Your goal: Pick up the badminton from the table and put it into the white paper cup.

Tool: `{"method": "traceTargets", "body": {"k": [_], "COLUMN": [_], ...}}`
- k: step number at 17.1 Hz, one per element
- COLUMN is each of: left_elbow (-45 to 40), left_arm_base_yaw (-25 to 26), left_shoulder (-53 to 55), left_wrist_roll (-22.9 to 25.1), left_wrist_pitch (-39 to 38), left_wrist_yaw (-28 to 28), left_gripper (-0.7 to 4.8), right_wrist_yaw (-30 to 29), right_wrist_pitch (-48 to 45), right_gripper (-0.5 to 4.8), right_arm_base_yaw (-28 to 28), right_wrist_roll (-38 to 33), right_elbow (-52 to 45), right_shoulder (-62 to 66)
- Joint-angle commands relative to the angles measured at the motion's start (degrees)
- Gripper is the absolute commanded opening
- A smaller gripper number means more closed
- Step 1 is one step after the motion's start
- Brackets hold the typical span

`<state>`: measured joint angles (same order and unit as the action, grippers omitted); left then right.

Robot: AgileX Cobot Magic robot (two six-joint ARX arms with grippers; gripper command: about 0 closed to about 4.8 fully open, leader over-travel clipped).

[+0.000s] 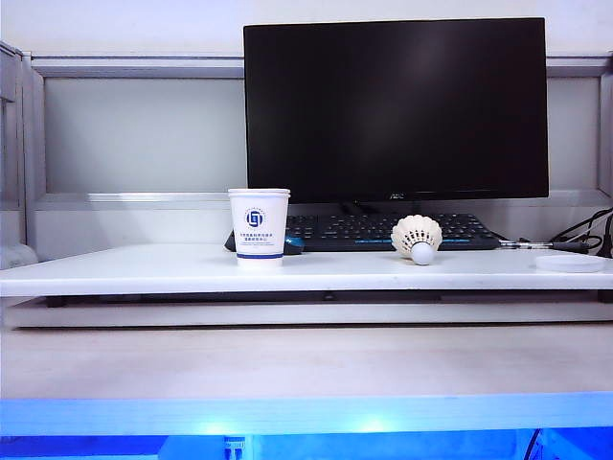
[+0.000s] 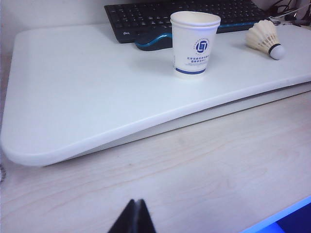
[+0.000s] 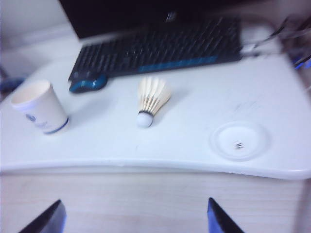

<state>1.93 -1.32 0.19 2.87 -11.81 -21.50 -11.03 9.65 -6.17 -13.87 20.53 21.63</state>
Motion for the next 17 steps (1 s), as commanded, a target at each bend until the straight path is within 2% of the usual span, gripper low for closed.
{"method": "traceTargets", "body": {"k": [1,4,5,8,13,14,15,17], "left_elbow": [0.09,0.09,0.09,0.07,0.04,0.02,0.0,0.0], "left_arm_base_yaw": [-0.04,-0.04,-0.04,-0.04,-0.04,-0.04,-0.04,-0.04], "left_shoulder": [0.02,0.02,0.02,0.02,0.02,0.02,0.02,0.02], "left_wrist_roll": [-0.35,-0.35,-0.35,-0.35,-0.35,-0.35,-0.35,-0.35], "left_wrist_pitch": [-1.03,-1.07,-1.27,-1.49,-1.46,-1.46,-1.46,-1.46], "left_wrist_yaw": [-0.87,-0.85,-0.87,-0.87,-0.85,-0.85,-0.83,-0.83], "left_gripper": [-0.05,-0.05,-0.05,-0.05,-0.05,-0.05,-0.05,-0.05], "right_wrist_yaw": [-4.55,-9.42,-12.39,-15.06,-16.33,-18.23,-22.03,-21.84], "right_wrist_pitch": [-7.39,-12.94,-14.36,-14.62,-14.27,-14.29,-6.58,-4.28], "right_gripper": [3.8,4.32,4.32,4.42,4.42,4.42,4.42,4.41], "right_arm_base_yaw": [-0.02,-0.02,-0.04,-0.13,-0.2,-0.15,0.39,0.37], "right_wrist_roll": [-0.11,-1.55,-1.6,-1.6,-4.17,-4.02,-4.13,-4.13], "right_elbow": [4.33,11.56,16.22,29.29,43.89,47.1,56.24,56.24], "right_shoulder": [12.2,28.04,35.89,52.33,69.13,73.24,82.79,82.95]}}
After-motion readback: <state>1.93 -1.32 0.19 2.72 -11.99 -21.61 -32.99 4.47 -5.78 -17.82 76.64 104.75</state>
